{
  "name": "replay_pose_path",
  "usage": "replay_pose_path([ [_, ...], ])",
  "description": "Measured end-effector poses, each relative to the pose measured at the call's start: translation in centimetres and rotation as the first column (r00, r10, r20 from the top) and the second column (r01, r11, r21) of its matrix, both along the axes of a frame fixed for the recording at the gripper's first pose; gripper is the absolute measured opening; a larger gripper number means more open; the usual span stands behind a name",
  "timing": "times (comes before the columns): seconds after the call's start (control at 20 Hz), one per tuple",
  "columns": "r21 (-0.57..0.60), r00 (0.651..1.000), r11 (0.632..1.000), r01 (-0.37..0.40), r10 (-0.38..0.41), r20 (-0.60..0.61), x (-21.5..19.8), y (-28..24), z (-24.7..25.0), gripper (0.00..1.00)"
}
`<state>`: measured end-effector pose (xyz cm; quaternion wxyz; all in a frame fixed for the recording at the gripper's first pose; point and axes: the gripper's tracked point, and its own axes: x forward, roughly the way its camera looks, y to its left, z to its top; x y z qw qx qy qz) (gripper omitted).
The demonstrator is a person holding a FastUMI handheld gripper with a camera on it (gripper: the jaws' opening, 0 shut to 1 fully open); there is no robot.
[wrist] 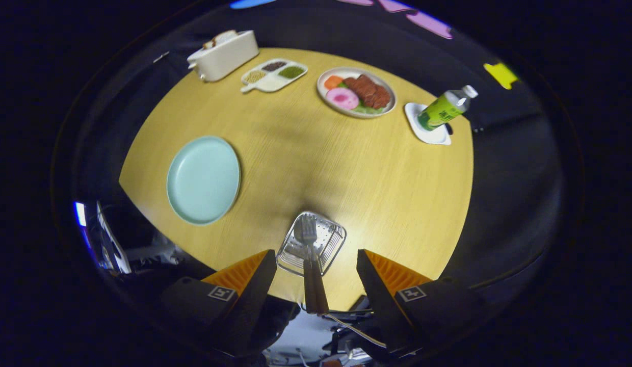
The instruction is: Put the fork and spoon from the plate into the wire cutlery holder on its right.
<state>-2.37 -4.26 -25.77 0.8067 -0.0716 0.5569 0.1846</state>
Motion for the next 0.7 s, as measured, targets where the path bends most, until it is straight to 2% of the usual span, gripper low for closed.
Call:
replay_pose_path([
  [0.05,0.029,0.996,0.998,0.063,-0.065,0.067,0.4,-0.1,1.1,0.99],
  [0.15,0.085,0.966,0.981,0.172,-0.185,0.181,1.1,-0.7,2.8,0.99],
  [0.3,0.145,0.891,0.949,0.28,-0.313,0.328,2.8,-2.4,5.7,0.99],
  [0.55,0.211,0.729,0.921,0.328,-0.389,0.564,4.8,-6.0,11.5,0.99],
  [0.7,0.227,0.669,0.921,0.316,-0.386,0.635,4.5,-7.0,12.8,0.98],
])
